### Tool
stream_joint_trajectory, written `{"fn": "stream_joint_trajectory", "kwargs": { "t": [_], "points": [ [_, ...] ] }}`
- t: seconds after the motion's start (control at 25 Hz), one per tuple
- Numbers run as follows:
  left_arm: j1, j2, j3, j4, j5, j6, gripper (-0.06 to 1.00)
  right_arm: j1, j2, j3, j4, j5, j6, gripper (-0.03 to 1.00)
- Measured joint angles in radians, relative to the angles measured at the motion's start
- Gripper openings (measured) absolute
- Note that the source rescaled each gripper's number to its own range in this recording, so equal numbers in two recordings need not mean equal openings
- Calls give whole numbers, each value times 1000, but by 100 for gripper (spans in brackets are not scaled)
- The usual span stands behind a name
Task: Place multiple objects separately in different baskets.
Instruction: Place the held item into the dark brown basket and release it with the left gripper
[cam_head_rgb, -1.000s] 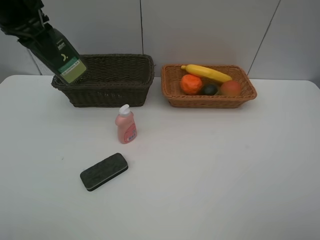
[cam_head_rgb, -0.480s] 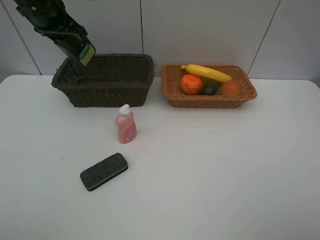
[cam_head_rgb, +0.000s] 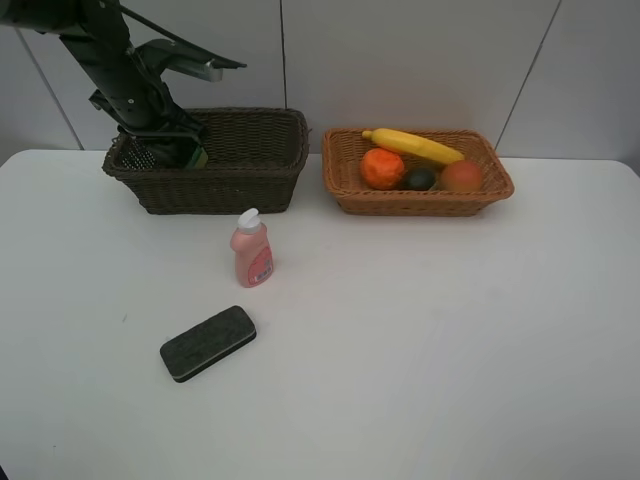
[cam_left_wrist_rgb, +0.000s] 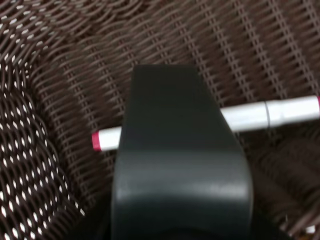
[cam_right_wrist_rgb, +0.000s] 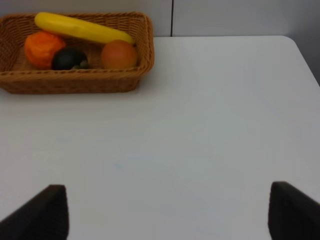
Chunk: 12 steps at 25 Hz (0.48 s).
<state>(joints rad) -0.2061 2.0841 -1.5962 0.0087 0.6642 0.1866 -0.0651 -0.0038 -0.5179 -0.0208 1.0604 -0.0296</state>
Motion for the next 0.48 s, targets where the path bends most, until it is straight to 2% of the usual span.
{"fn": "stream_joint_trajectory", "kwargs": {
  "t": [0.48],
  "points": [
    [1,-1,0,-15,-19,-14,16,0,0,0,0,0,0,100]
  ]
}}
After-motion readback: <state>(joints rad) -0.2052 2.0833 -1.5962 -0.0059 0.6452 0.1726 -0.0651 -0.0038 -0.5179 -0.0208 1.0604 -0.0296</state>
